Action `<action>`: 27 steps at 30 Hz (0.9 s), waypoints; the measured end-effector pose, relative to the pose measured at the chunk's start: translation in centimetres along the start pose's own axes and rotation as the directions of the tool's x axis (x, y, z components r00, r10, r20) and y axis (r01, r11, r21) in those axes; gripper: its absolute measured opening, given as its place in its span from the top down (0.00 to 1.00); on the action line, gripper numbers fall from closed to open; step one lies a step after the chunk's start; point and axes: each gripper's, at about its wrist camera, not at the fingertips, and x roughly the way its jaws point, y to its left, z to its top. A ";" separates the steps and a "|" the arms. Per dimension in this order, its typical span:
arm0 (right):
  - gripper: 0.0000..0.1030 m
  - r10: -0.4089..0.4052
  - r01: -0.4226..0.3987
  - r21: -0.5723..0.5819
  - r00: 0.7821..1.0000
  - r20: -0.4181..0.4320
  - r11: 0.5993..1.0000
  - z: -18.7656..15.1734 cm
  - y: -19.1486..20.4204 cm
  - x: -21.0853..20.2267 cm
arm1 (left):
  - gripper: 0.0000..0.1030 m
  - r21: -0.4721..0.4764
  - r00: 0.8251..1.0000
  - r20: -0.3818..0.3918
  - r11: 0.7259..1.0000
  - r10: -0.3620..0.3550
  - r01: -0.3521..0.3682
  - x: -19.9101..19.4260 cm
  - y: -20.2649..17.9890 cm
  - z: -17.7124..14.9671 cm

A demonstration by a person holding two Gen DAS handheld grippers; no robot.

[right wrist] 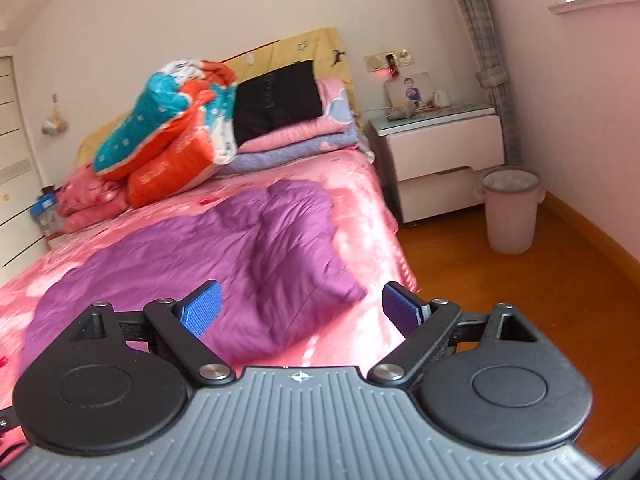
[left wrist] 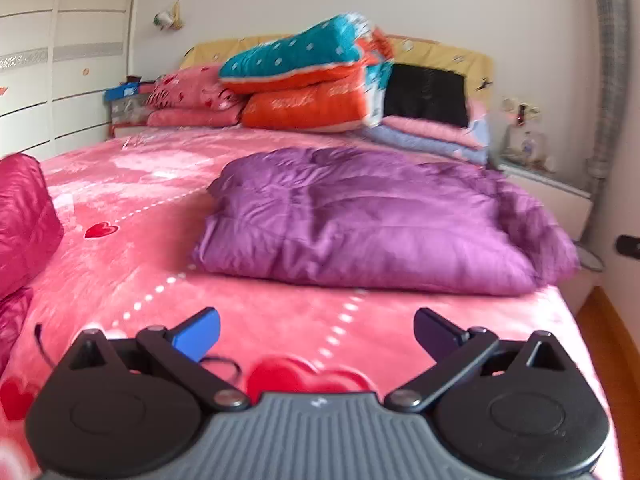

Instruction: Fold large clothes

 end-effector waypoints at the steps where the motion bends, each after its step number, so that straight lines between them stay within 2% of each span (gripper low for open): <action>1: 0.00 -0.003 0.003 -0.008 1.000 0.006 1.000 -0.5 0.2 -1.5 | 0.01 0.003 1.000 0.008 1.000 -0.004 0.004 -1.3 -0.4 -0.3; 5: 0.00 0.014 -0.014 -0.043 1.000 -0.005 0.999 -1.5 0.7 -7.1 | 0.01 0.005 1.000 0.014 1.000 -0.001 0.001 -7.9 -2.0 -1.5; 11: 0.00 0.009 -0.012 -0.056 0.999 -0.044 0.998 -3.2 -0.1 -17.3 | 0.01 0.001 0.999 0.026 0.999 -0.035 0.035 -15.9 -4.0 -2.8; 16: 0.00 -0.009 0.008 -0.057 1.000 -0.010 0.998 -2.8 -1.5 -23.6 | 0.01 0.028 0.996 0.053 0.997 -0.074 0.073 -20.4 -6.3 -2.2; 23: 0.00 -0.015 0.026 -0.091 0.993 0.116 0.995 0.6 -2.1 -31.6 | 0.01 0.043 0.987 0.139 0.997 -0.075 0.070 -26.7 -7.7 0.0; 27: 0.00 0.002 0.021 -0.133 0.986 0.168 0.991 1.7 -1.6 -34.7 | 0.01 0.045 0.986 0.157 0.998 -0.058 0.052 -29.2 -7.4 0.2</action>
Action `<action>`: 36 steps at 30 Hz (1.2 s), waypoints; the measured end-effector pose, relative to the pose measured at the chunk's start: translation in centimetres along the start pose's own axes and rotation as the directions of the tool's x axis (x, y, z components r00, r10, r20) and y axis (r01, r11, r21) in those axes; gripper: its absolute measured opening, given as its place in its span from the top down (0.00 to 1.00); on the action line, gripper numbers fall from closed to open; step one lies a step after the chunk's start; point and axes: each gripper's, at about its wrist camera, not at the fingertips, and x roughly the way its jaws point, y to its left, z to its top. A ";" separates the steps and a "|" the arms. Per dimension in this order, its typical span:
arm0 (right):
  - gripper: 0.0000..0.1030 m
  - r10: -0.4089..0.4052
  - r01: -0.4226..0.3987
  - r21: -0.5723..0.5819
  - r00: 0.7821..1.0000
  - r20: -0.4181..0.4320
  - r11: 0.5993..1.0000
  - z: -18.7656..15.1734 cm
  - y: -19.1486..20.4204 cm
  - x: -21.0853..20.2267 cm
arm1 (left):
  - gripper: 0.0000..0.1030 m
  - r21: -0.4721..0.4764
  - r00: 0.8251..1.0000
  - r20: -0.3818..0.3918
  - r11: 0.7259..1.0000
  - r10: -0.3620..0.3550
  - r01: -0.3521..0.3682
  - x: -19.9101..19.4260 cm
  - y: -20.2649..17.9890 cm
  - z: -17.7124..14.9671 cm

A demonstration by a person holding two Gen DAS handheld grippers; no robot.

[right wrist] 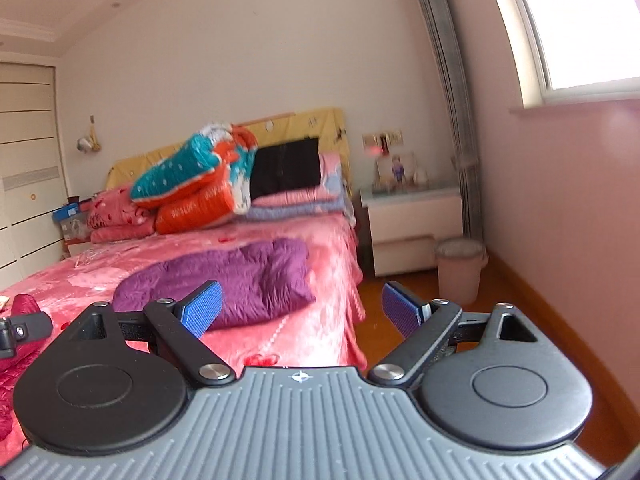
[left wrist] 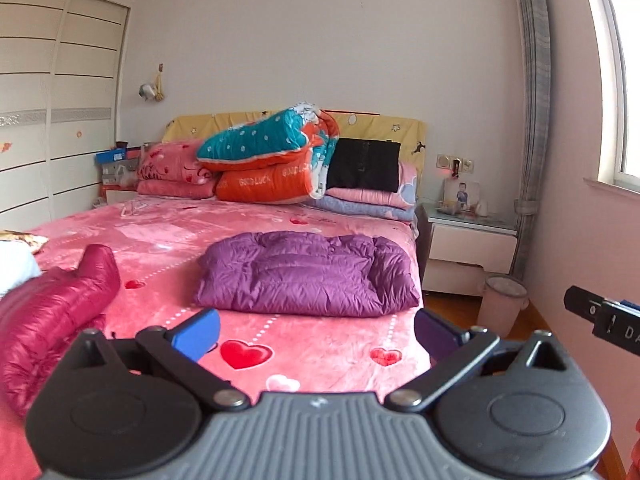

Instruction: Fold large clothes

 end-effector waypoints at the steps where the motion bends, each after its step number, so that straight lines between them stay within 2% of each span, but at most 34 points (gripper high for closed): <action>1: 0.00 0.007 -0.007 -0.012 1.000 0.006 1.000 0.3 0.2 -0.7 | 0.01 -0.002 1.000 -0.001 1.000 0.008 -0.008 -0.4 0.0 0.0; 11: 0.00 0.024 -0.022 -0.069 0.999 0.033 0.997 1.9 1.2 -3.7 | 0.01 -0.018 0.997 -0.028 0.997 0.074 -0.075 -2.0 0.7 0.1; 22: 0.00 0.041 -0.038 -0.108 0.999 0.031 0.993 1.3 2.0 -3.5 | 0.01 0.044 0.994 -0.010 0.993 0.112 -0.111 -2.1 0.4 -0.3; 36: 0.00 0.058 -0.059 -0.117 0.998 -0.015 0.991 1.1 0.3 -2.7 | 0.01 0.025 0.990 -0.044 0.991 0.131 -0.130 -0.8 0.9 -1.5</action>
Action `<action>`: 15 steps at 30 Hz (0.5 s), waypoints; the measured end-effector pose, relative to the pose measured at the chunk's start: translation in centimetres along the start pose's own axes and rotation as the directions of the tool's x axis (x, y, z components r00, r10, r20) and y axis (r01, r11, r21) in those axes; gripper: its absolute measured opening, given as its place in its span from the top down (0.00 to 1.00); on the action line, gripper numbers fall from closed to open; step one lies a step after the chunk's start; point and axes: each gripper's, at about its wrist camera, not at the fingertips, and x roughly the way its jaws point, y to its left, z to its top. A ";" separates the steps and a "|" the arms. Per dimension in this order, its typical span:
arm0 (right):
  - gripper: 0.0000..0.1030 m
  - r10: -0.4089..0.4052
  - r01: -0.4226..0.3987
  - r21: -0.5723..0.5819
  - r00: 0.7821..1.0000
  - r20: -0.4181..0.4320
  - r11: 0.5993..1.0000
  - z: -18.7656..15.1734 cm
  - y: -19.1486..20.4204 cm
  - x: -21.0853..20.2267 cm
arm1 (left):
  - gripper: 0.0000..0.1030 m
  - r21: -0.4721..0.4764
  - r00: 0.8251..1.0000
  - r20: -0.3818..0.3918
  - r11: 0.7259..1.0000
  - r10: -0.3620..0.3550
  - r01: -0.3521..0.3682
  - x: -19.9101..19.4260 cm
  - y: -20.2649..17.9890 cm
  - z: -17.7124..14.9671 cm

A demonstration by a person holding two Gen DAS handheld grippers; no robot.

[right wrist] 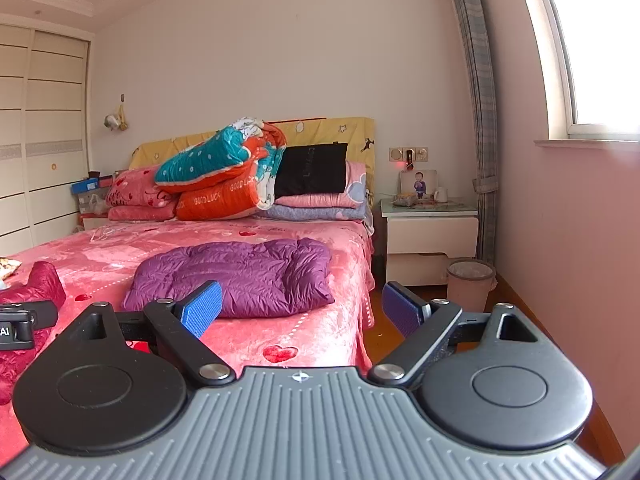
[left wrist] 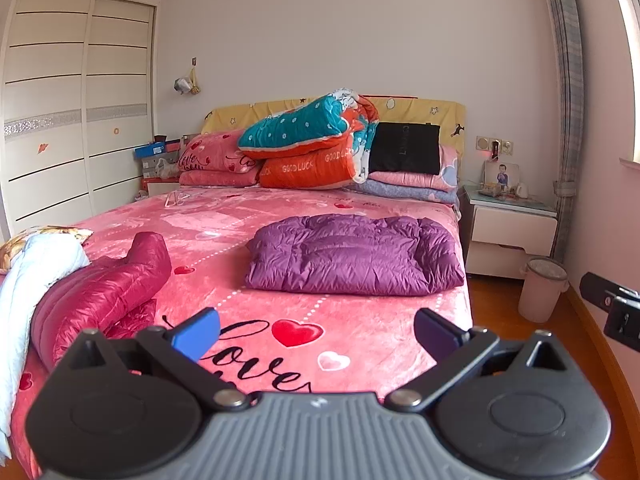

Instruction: Fold large clothes

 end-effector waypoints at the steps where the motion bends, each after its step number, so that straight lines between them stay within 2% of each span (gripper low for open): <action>1: 0.00 0.001 -0.001 0.000 1.000 -0.001 1.000 0.0 -0.1 0.1 | 0.01 0.000 1.000 -0.002 1.000 -0.001 0.001 0.0 0.0 -0.1; 15: 0.00 0.002 -0.002 0.007 1.000 -0.018 1.000 -0.4 -1.1 1.2 | 0.01 0.014 0.999 -0.005 0.999 0.032 -0.032 0.8 -0.1 -0.5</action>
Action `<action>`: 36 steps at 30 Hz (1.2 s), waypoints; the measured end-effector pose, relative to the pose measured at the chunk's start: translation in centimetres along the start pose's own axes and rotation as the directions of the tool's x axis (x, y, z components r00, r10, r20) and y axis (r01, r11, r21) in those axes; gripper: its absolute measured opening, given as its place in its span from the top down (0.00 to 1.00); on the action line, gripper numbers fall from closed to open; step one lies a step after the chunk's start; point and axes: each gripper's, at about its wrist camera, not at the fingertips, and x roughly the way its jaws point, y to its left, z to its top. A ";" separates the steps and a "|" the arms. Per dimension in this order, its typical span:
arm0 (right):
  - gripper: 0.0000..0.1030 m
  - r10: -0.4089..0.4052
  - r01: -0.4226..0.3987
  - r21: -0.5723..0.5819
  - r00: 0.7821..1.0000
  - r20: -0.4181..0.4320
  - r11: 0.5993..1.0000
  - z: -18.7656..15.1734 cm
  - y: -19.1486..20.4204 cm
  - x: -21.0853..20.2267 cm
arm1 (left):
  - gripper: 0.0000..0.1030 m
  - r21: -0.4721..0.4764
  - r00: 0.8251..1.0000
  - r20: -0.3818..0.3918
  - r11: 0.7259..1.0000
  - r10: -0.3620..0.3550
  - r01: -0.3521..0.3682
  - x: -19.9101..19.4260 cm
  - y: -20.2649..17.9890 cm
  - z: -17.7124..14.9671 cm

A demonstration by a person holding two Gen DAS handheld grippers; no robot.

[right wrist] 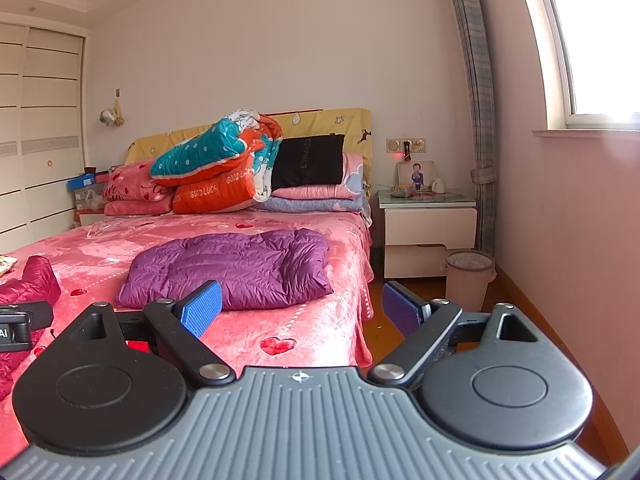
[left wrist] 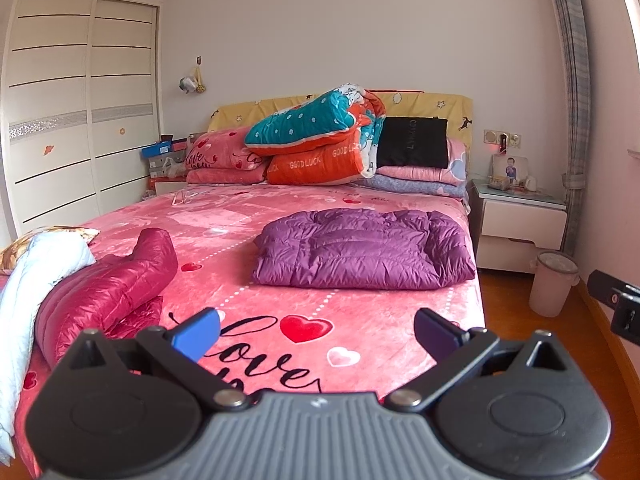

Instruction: Fold large clothes

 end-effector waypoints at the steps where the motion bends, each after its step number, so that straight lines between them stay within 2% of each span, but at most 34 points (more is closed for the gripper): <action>1: 0.00 -0.001 0.001 0.000 1.000 0.002 1.000 0.0 0.0 0.0 | 0.01 0.000 1.000 0.001 1.000 0.000 0.000 0.0 0.0 0.0; 19: 0.00 -0.003 0.003 -0.003 1.000 -0.002 1.000 -0.2 -0.3 0.7 | 0.01 -0.007 1.000 0.015 1.000 -0.010 0.010 0.1 0.2 -0.5; 26: 0.00 0.002 -0.002 -0.006 1.000 -0.001 1.000 -0.3 -0.7 1.0 | 0.01 0.017 0.998 0.049 0.999 0.029 -0.030 -0.3 -0.2 -0.7; 36: 0.00 0.011 -0.011 -0.008 1.000 -0.011 1.000 -0.7 -0.9 1.6 | 0.01 0.009 1.000 0.023 1.000 0.015 -0.015 0.3 -0.2 -1.0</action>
